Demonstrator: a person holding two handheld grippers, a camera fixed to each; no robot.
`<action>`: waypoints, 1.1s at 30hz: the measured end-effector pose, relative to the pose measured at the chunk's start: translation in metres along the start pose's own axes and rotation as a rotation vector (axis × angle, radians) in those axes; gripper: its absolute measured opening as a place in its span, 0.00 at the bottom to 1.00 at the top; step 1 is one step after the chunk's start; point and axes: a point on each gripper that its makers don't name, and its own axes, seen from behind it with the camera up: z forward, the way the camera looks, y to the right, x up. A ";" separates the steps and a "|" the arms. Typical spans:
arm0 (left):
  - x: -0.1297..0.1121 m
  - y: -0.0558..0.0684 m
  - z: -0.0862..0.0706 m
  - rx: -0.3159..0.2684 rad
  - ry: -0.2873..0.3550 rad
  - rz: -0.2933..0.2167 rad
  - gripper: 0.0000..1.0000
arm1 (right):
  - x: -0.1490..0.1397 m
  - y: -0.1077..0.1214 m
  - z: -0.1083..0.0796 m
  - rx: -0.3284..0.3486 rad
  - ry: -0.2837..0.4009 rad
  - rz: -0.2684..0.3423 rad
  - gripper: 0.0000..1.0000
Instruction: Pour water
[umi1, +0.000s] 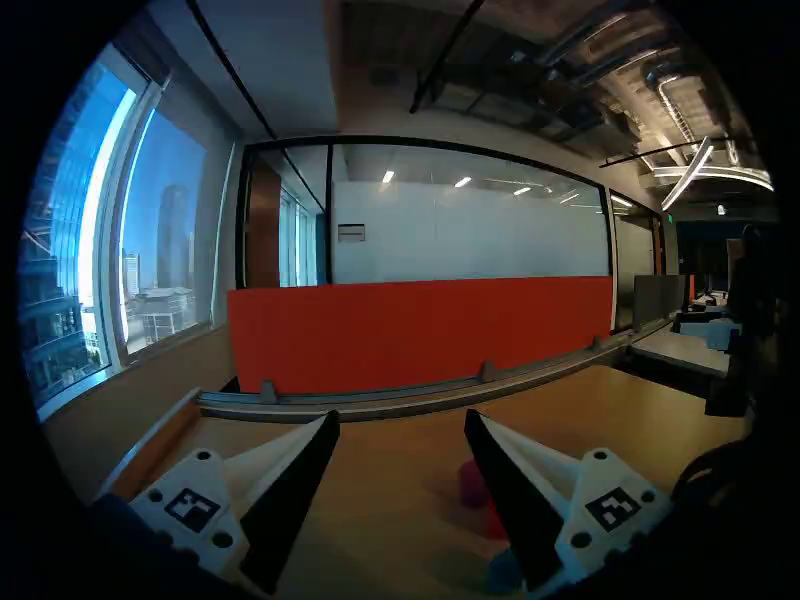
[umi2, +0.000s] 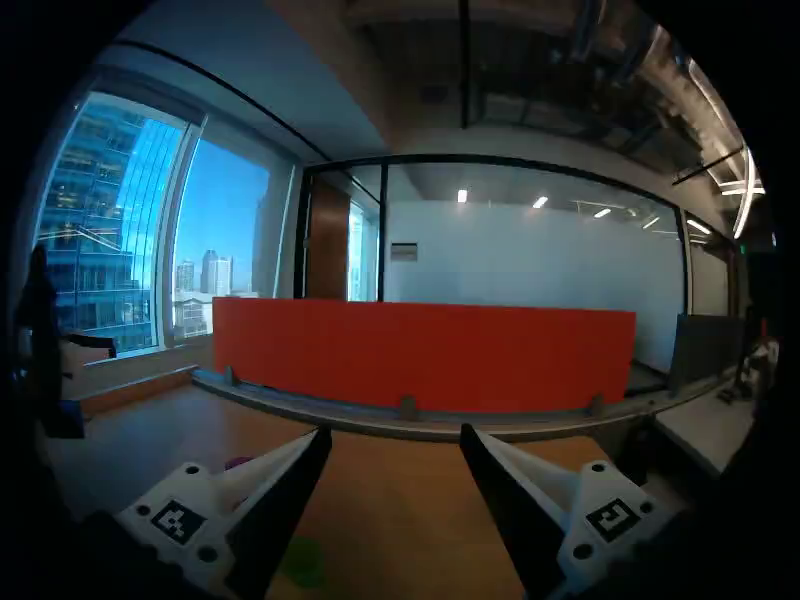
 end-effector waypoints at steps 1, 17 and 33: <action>0.002 0.000 0.001 -0.002 -0.001 0.003 0.93 | 0.001 0.000 0.001 0.006 -0.002 0.005 0.99; 0.004 0.035 0.000 -0.167 -0.011 -0.027 0.93 | 0.010 -0.030 0.001 0.207 0.007 0.033 0.99; 0.009 0.057 -0.014 -0.285 -0.009 -0.028 0.93 | 0.036 -0.067 -0.014 0.419 0.017 -0.025 0.99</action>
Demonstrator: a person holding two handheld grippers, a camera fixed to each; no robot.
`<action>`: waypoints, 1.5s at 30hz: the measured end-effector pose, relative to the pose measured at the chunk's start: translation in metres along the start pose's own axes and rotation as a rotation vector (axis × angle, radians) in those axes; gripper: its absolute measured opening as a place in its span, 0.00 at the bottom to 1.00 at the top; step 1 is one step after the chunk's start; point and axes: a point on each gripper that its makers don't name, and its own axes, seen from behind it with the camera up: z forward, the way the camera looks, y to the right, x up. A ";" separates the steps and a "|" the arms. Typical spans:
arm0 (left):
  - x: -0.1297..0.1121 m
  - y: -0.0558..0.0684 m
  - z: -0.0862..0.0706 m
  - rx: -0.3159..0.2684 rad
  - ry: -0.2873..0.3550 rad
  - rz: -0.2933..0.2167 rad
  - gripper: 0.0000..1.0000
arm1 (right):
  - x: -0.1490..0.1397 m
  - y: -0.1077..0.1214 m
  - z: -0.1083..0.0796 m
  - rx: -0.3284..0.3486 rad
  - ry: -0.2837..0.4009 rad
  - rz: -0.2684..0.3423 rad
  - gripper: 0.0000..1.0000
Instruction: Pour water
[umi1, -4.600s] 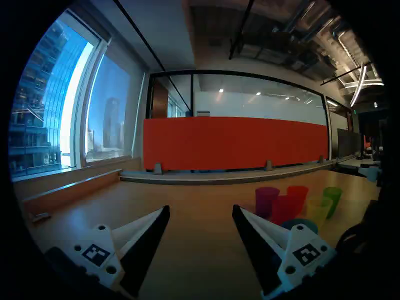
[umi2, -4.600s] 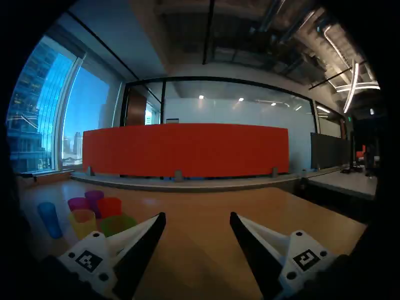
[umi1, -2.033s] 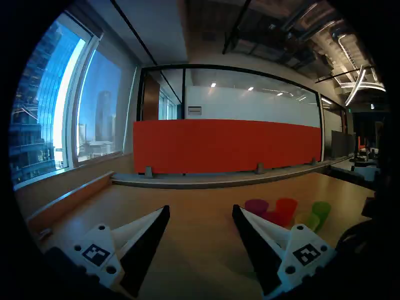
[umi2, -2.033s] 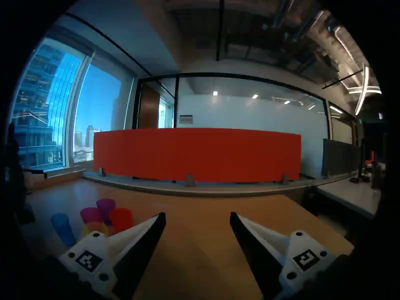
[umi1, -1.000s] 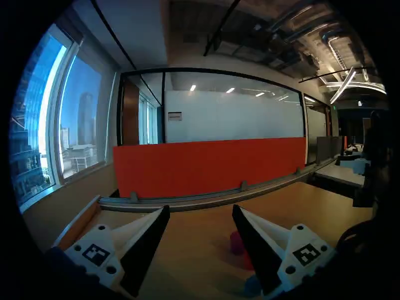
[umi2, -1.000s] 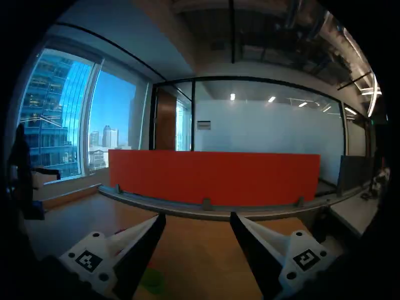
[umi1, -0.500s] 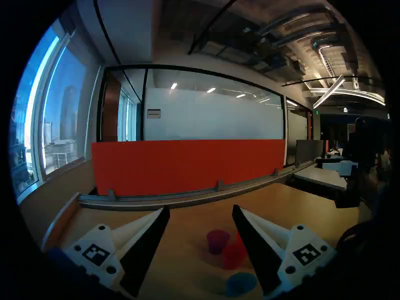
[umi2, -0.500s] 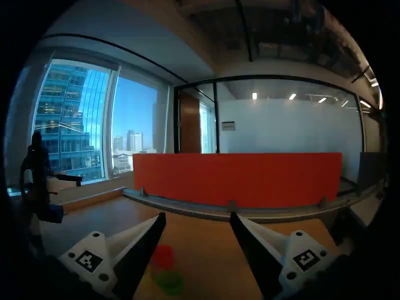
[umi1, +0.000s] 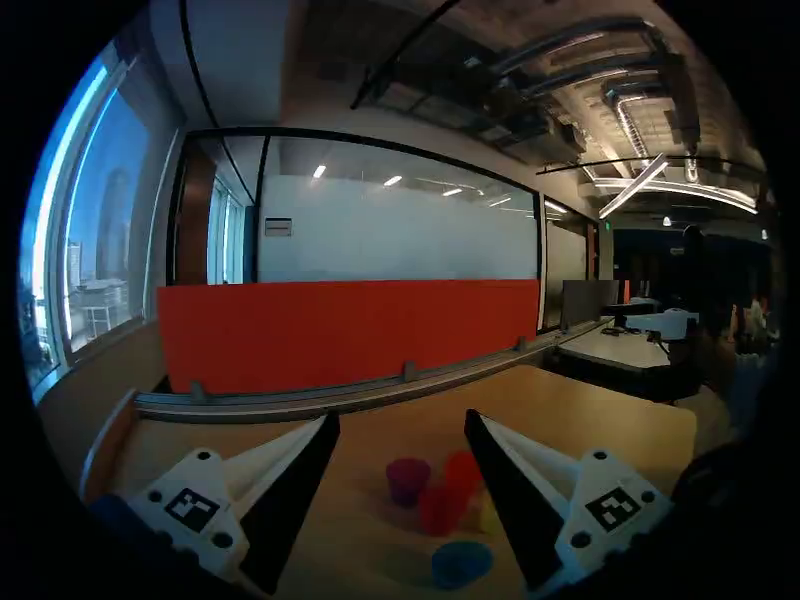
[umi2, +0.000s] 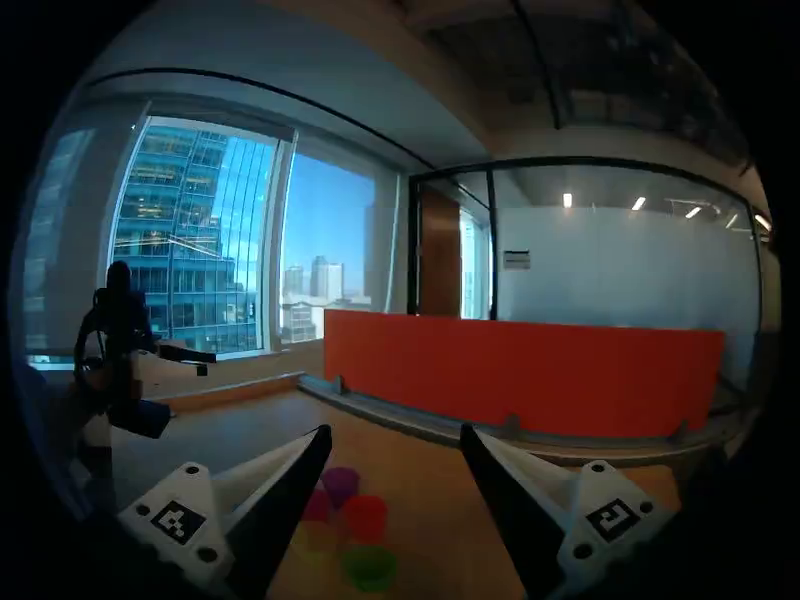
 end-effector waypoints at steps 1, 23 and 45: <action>0.000 0.001 0.000 -0.005 -0.001 -0.001 0.93 | 0.000 -0.001 0.000 0.006 -0.001 -0.003 0.99; -0.017 0.024 -0.002 -0.114 -0.059 0.005 0.93 | -0.013 -0.017 0.006 0.120 -0.074 -0.042 0.99; -0.083 0.040 -0.001 -0.181 -0.211 0.044 0.93 | -0.081 -0.021 0.015 0.195 -0.249 -0.089 0.99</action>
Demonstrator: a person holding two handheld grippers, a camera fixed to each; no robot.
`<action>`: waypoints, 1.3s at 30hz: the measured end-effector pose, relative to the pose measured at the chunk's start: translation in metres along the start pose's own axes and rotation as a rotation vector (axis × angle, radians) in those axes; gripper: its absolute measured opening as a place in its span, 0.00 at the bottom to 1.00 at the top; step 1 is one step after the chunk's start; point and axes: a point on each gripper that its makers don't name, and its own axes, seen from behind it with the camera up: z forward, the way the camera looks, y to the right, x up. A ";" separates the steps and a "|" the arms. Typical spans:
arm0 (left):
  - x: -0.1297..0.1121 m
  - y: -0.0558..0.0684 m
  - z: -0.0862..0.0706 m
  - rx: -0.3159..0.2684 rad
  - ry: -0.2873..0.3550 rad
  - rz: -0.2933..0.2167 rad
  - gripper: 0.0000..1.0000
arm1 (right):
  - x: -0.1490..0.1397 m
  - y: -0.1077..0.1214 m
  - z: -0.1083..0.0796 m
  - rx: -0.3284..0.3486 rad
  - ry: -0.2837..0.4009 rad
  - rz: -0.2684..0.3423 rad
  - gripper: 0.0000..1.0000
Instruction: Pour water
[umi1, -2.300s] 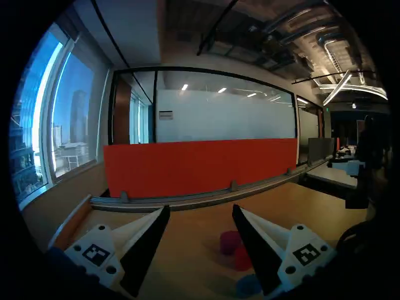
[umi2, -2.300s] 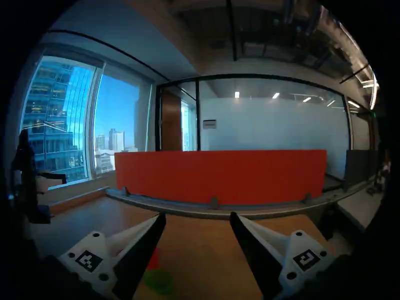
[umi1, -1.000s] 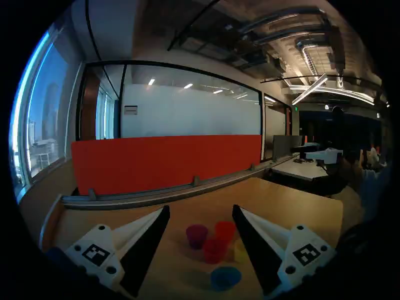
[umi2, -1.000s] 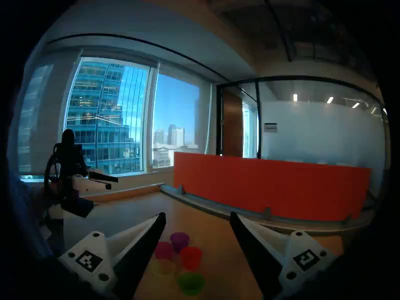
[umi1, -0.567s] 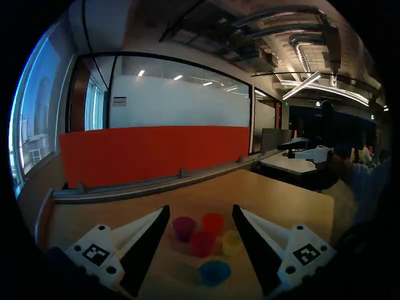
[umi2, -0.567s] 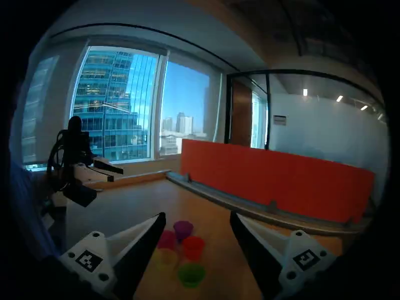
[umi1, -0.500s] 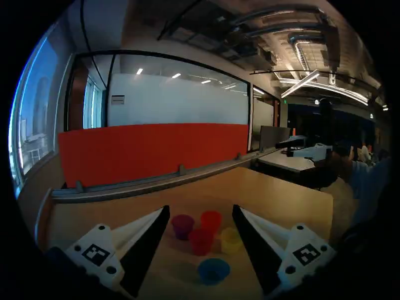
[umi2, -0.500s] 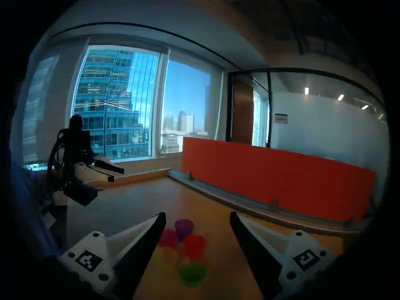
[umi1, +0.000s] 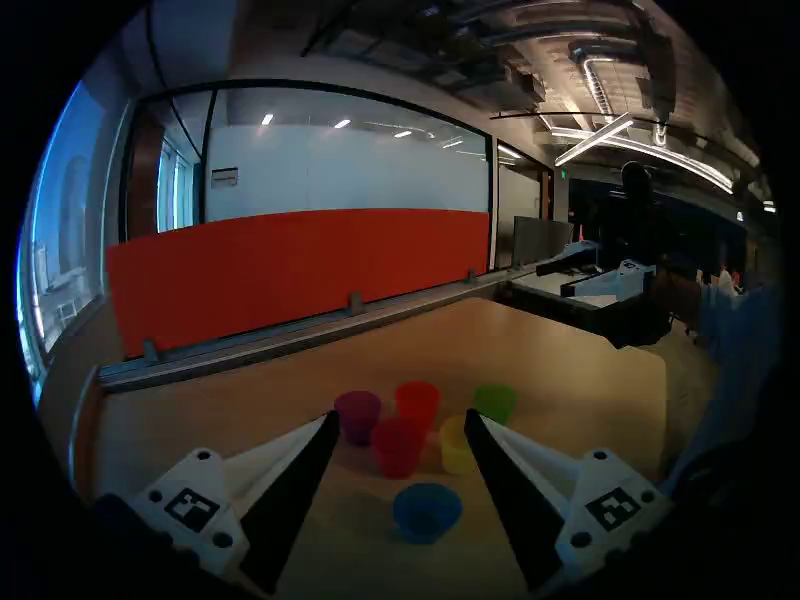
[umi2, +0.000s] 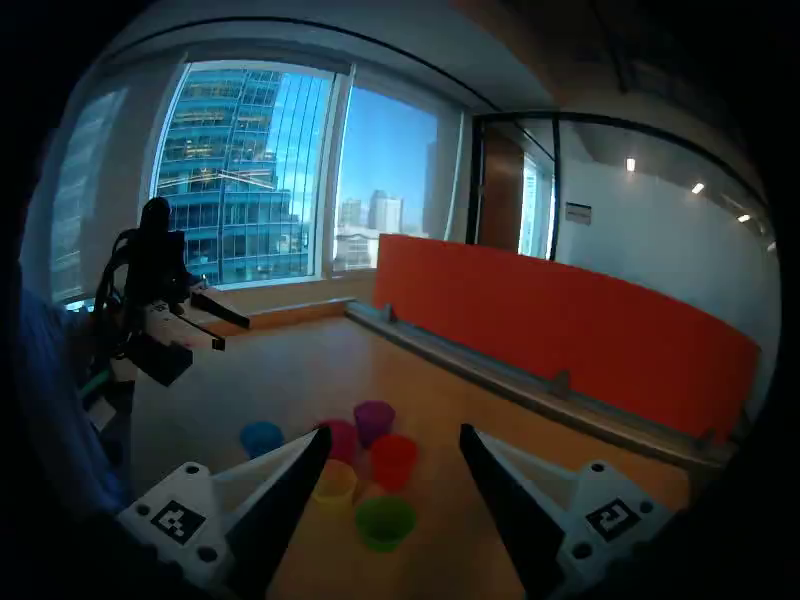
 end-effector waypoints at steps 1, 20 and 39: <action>-0.002 0.000 0.000 -0.003 -0.004 0.000 0.93 | -0.003 -0.001 0.001 0.005 -0.008 -0.002 0.99; -0.065 0.013 0.014 -0.063 -0.122 0.004 0.93 | -0.064 -0.003 0.031 0.030 -0.129 -0.023 0.99; -0.126 0.024 0.019 -0.094 -0.249 0.026 0.93 | -0.135 -0.004 0.049 0.039 -0.255 -0.032 0.99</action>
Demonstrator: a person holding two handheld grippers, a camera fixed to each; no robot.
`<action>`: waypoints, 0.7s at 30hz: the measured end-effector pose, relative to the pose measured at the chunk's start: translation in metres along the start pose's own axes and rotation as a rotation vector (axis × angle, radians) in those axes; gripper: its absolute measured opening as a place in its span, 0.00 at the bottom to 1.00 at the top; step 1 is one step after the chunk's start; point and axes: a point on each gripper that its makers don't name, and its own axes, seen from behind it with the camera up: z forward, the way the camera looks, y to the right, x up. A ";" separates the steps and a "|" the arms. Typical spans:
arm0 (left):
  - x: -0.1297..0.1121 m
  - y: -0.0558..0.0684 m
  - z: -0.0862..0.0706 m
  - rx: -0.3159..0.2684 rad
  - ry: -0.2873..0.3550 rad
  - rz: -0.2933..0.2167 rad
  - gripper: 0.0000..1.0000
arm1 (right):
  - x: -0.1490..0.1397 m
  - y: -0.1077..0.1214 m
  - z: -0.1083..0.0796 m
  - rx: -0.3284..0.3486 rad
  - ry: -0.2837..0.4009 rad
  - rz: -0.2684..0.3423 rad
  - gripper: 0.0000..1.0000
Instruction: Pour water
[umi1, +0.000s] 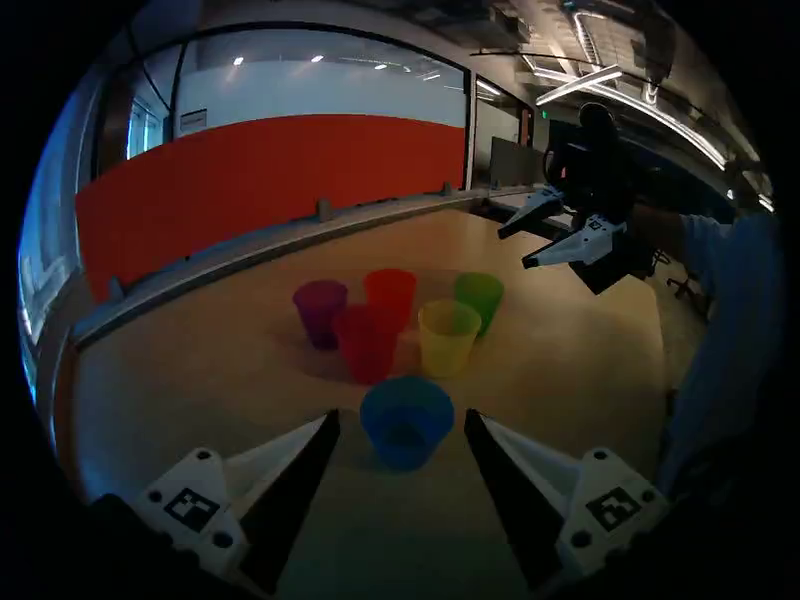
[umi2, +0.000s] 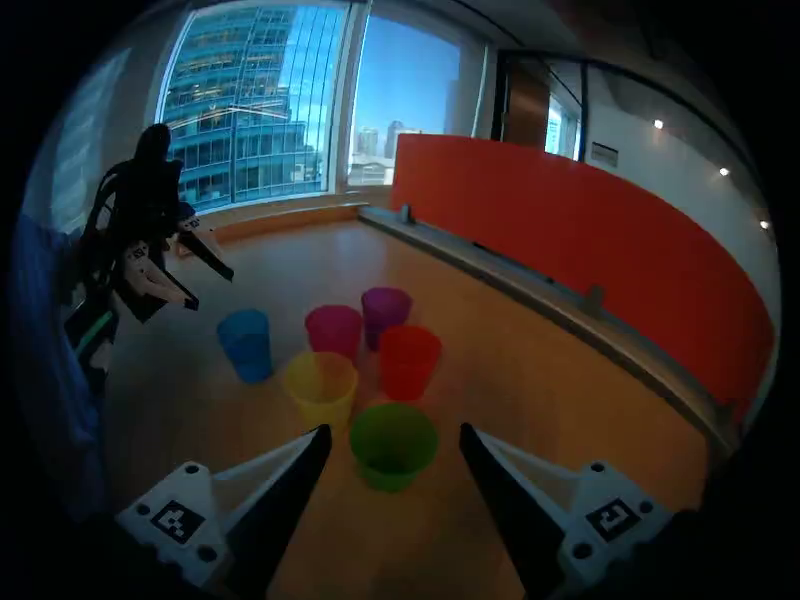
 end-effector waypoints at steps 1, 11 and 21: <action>-0.003 0.000 0.001 -0.002 -0.006 0.000 0.93 | -0.003 0.000 0.001 0.000 -0.004 0.001 0.99; -0.030 0.002 0.014 -0.014 -0.066 -0.002 0.93 | -0.027 -0.003 0.013 0.006 -0.045 -0.003 1.00; -0.046 0.001 0.031 -0.030 -0.103 -0.018 0.93 | -0.044 -0.002 0.028 0.010 -0.073 0.010 1.00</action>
